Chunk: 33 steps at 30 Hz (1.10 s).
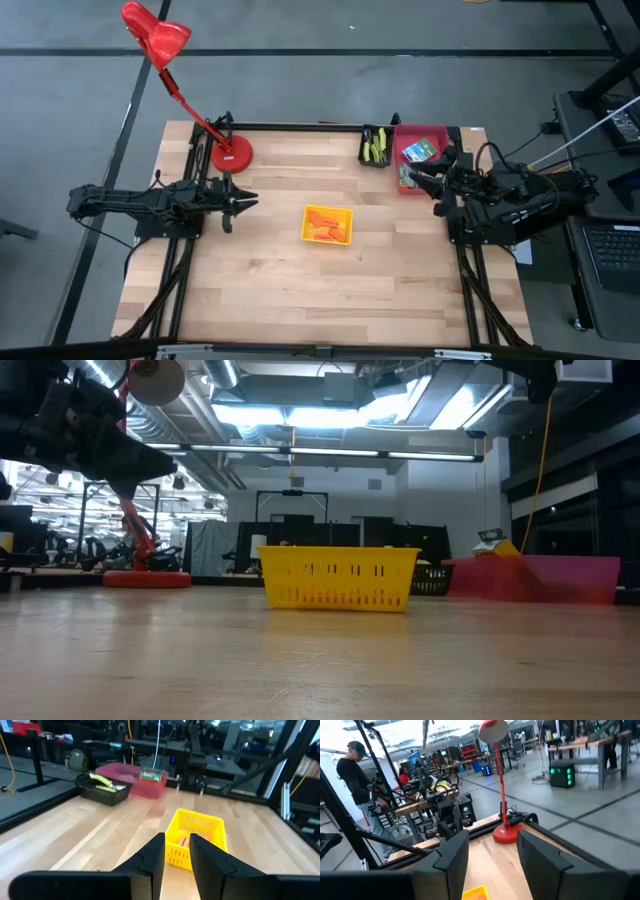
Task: Pick & Place School Supplies
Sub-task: Return to Home Position
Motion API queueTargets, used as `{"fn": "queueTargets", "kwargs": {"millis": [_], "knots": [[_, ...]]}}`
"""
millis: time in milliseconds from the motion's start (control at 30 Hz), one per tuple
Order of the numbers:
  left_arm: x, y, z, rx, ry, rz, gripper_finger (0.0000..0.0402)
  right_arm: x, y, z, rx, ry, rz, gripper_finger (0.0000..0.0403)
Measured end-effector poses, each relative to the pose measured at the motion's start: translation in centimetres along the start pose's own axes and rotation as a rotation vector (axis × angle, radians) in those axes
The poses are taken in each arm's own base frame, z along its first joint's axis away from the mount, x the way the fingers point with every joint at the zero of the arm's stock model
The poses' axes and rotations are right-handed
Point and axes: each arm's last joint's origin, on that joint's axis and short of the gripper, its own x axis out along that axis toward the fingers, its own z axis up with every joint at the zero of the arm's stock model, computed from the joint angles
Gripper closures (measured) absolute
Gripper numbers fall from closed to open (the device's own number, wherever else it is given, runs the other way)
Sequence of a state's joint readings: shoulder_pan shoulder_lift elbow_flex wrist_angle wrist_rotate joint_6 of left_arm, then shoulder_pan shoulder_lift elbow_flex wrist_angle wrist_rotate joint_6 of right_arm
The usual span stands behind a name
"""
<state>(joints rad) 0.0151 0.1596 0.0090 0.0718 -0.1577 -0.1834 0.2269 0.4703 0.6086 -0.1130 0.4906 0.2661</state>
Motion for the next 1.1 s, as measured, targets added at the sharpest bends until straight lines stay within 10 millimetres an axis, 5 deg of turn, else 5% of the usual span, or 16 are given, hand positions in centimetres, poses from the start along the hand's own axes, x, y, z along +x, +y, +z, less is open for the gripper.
{"fn": "queueTargets", "kwargs": {"millis": [633,967,1100], "knots": [[-0.7,-0.2,0.4,0.006,-0.055,-0.081,0.0318,-4.2,-1.4,1.9,0.016,-0.149,0.155,0.0231],[-1.0,-0.2,0.6,0.052,-0.085,-0.104,0.0366,-5.1,-1.7,1.9,-0.011,-0.149,0.244,0.0231],[-0.8,-0.4,0.3,-0.097,-0.025,-0.161,0.0378,-5.4,-1.8,1.3,0.007,-0.076,0.272,0.0231]]}}
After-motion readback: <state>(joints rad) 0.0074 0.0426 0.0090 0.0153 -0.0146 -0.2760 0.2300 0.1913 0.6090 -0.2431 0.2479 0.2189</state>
